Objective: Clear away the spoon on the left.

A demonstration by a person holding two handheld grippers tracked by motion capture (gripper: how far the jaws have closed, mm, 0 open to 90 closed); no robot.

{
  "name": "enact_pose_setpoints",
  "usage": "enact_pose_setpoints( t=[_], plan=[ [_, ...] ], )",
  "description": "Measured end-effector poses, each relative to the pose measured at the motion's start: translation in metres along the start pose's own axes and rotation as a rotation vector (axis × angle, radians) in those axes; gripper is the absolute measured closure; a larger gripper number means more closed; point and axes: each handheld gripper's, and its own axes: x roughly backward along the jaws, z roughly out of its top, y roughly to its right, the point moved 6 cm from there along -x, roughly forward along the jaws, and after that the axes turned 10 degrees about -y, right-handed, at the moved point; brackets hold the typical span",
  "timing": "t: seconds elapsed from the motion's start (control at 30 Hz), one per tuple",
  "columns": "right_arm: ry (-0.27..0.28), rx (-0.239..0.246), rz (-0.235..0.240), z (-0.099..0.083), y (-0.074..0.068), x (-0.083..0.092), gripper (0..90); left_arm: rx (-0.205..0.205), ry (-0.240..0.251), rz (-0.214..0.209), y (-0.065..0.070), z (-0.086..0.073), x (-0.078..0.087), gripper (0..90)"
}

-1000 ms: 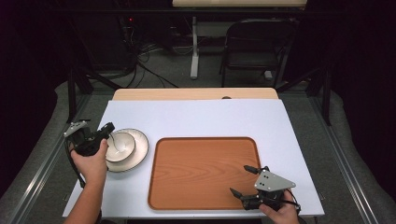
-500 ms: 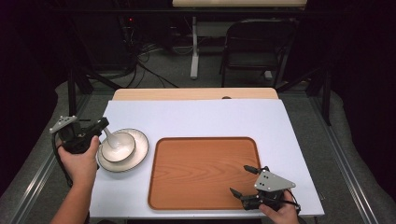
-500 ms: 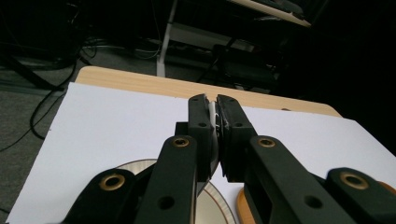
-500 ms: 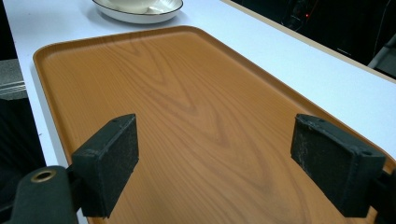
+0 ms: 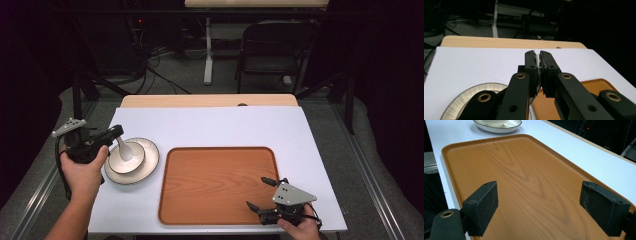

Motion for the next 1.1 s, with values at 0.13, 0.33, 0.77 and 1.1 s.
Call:
enact_pose_setpoints(
  t=[0.13,0.33,0.77,1.1],
  plan=[
    [0.000,0.001,0.000,0.000,0.000,0.000,15.0,-0.015,-0.024,-0.033,0.010,0.000,-0.001,84.9],
    [0.000,0.000,0.001,0.000,0.000,0.000,15.0,-0.062,-0.091,-0.106,0.035,-0.003,-0.005,84.9],
    [0.000,0.000,0.001,0.000,0.000,0.000,15.0,-0.135,-0.242,-0.266,0.086,-0.019,-0.021,84.9],
    [0.000,0.000,0.000,0.000,0.000,0.000,14.9,-0.153,-0.338,-0.318,0.104,-0.039,-0.036,84.9]
  ],
)
